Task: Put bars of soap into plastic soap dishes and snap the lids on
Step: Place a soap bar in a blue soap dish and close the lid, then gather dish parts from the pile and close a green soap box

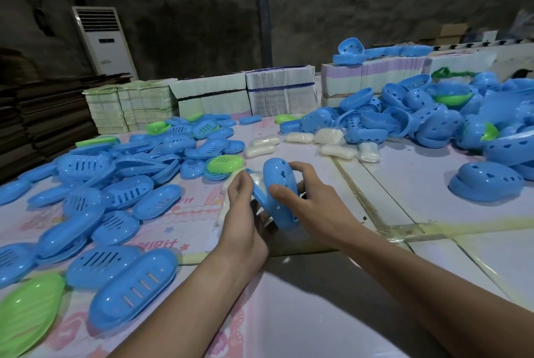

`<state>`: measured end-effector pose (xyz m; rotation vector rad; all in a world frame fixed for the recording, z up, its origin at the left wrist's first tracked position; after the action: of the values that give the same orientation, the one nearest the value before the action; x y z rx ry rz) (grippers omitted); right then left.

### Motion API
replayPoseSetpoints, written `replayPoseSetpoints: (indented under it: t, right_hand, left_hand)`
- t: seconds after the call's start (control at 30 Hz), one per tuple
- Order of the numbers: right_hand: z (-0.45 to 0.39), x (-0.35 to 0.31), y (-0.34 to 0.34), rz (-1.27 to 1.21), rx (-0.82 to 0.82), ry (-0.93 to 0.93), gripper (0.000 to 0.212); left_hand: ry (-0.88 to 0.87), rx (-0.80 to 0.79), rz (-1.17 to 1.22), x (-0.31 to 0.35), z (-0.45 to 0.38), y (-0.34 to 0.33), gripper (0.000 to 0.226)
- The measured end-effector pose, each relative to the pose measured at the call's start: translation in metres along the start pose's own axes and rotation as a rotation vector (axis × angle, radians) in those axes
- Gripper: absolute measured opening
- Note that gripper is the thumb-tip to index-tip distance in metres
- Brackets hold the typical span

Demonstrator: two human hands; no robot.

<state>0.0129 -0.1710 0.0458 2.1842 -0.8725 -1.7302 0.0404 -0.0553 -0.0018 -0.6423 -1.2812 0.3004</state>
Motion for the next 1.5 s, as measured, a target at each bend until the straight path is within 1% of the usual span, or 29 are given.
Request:
replayPoseSetpoints:
  t: [0.17,0.27,0.47,0.6,0.67,0.8,0.87,0.93,1.03,1.1,1.13,1.23,1.3,1.37,1.43,1.5]
  right_hand:
    - [-0.004,0.002,0.003,-0.03,0.025,0.025,0.048]
    - [-0.004,0.002,0.006,-0.061,0.031,0.045,0.045]
    - [-0.004,0.0,0.007,-0.066,0.021,0.104,0.041]
    - [-0.005,0.001,0.007,-0.08,-0.024,0.116,0.04]
    - [-0.006,0.001,0.007,-0.09,-0.023,0.131,0.043]
    - [-0.008,-0.004,0.003,-0.108,-0.012,0.155,0.058]
    - [-0.012,0.001,0.003,-0.201,-0.037,0.129,0.051]
    - [-0.014,0.009,0.005,-0.29,-0.066,0.107,0.043]
    - [-0.011,0.014,0.001,-0.27,-0.122,0.079,0.049]
    - [-0.008,0.015,-0.001,-0.318,-0.141,0.073,0.048]
    - [-0.006,0.013,0.0,-0.332,-0.148,0.085,0.049]
    - [0.002,0.014,0.004,-0.237,-0.193,0.105,0.066]
    - [0.008,0.016,0.016,-0.199,-0.158,0.108,0.067]
    - [0.013,0.018,0.038,-0.204,-0.073,0.089,0.064]
    - [0.018,0.023,0.067,-0.166,0.015,0.051,0.063]
    - [0.029,0.026,0.104,0.019,0.082,0.032,0.065]
  left_hand:
    - [-0.011,-0.122,-0.071,-0.002,0.001,-0.011,0.03]
    - [-0.041,-0.18,-0.12,-0.002,0.001,-0.016,0.032]
    - [-0.069,-0.242,-0.199,0.0,0.001,-0.016,0.051]
    - [-0.08,-0.253,-0.216,0.0,0.002,-0.016,0.056]
    - [-0.098,-0.249,-0.224,0.0,0.002,-0.018,0.054]
    - [-0.079,-0.255,-0.157,0.004,0.0,-0.016,0.038]
    - [-0.075,-0.278,-0.138,0.005,0.001,-0.018,0.033]
    - [-0.075,-0.298,-0.167,0.001,0.002,-0.022,0.037]
    - [-0.071,-0.3,-0.217,-0.002,0.007,-0.025,0.048]
    - [-0.084,-0.311,-0.235,0.0,0.009,-0.026,0.051]
    - [-0.094,-0.322,-0.242,0.004,0.011,-0.026,0.052]
    - [-0.109,-0.368,-0.321,0.007,0.013,-0.029,0.047]
    - [-0.121,-0.401,-0.442,0.001,0.016,-0.036,0.039]
    - [-0.136,-0.408,-0.521,-0.005,0.018,-0.04,0.034]
    - [-0.135,-0.37,-0.51,-0.006,0.018,-0.04,0.033]
    - [-0.124,-0.317,-0.468,-0.003,0.015,-0.033,0.03]
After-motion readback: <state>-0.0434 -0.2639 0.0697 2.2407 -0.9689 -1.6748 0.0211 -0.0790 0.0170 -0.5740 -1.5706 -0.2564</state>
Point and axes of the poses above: each hand's wrist, its own z-axis away from the middle knuckle, its own y-axis out of the back of the hand, x = y × z, the point moved 10 cm from there along -z, towards the middle knuckle
